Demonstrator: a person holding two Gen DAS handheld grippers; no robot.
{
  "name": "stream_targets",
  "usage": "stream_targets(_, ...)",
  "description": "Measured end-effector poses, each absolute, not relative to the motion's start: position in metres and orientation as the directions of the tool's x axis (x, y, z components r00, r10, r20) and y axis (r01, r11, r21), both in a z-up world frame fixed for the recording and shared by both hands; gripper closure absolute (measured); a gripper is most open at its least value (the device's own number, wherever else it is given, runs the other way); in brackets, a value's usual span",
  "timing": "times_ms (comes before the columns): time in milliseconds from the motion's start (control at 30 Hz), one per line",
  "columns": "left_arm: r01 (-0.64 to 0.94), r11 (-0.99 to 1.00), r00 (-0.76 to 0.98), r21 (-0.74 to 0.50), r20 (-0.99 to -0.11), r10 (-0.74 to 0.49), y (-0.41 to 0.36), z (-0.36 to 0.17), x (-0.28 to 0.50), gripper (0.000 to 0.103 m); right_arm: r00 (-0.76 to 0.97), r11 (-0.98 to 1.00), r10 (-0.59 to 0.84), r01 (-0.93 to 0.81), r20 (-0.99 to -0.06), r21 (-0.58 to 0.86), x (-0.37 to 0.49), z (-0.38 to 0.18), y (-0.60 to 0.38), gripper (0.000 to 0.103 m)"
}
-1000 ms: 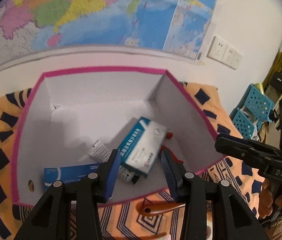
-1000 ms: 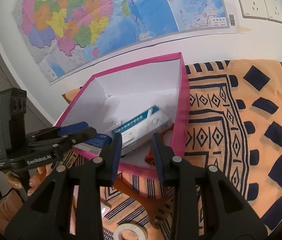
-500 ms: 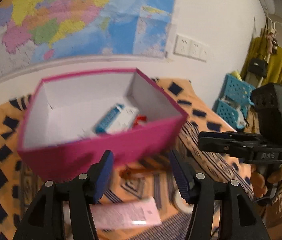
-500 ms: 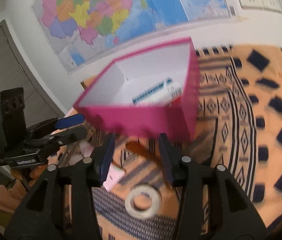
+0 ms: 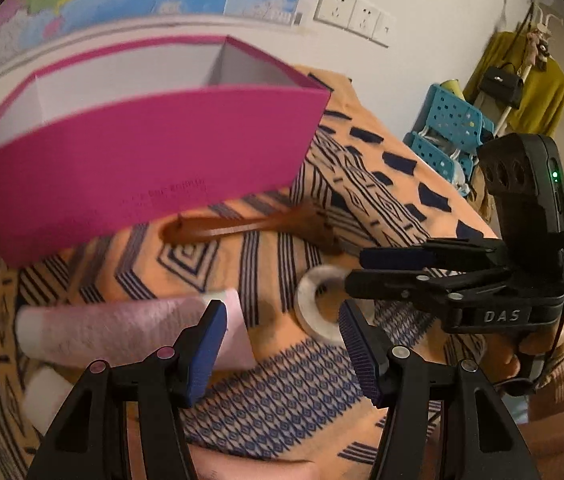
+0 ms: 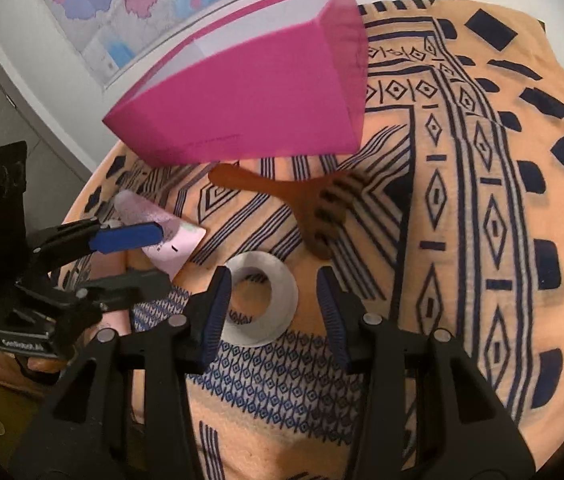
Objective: Organize rigid objects
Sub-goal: 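Move the right gripper back to the pile over the white tape roll, then grasp the white tape roll by its rim with the right gripper and lift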
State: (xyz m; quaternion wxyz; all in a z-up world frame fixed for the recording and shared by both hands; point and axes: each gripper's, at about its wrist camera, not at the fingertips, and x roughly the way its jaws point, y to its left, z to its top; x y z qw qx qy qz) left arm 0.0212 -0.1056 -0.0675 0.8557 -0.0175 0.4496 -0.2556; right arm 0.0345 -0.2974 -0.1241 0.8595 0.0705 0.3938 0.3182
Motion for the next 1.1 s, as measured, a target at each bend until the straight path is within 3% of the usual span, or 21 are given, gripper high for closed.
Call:
stream_targets(200, 0.435, 0.856, 0.426, -0.278, -0.774, -0.468, -0.111, -0.076, 0.011, 0.046, 0.493, 0.803, 0.571, -0.502, -0.657, 0.321, 0.034, -0.13, -0.287, 0.071)
stream_targets(367, 0.453, 0.842, 0.393, -0.293, -0.782, -0.484, -0.117, -0.081, 0.009, 0.06, 0.514, 0.82, 0.543, -0.496, -0.664, 0.286, 0.031, -0.131, -0.284, 0.078)
stream_targets(433, 0.45, 0.839, 0.38, -0.305, -0.785, -0.489, -0.118, -0.083, 0.01, 0.067, 0.514, 0.822, 0.541, -0.489, -0.665, 0.291, 0.031, -0.131, -0.285, 0.085)
stream_targets(600, 0.445, 0.825, 0.346, -0.349, -0.782, -0.518, -0.116, -0.087, 0.012, 0.073, 0.51, 0.82, 0.549, -0.481, -0.662, 0.309, 0.029, -0.131, -0.287, 0.085)
stream_targets(1100, 0.445, 0.816, 0.352, -0.369, -0.766, -0.538, -0.115, -0.08, 0.012, 0.073, 0.532, 0.833, 0.529, -0.475, -0.662, 0.284, 0.023, -0.131, -0.277, 0.083)
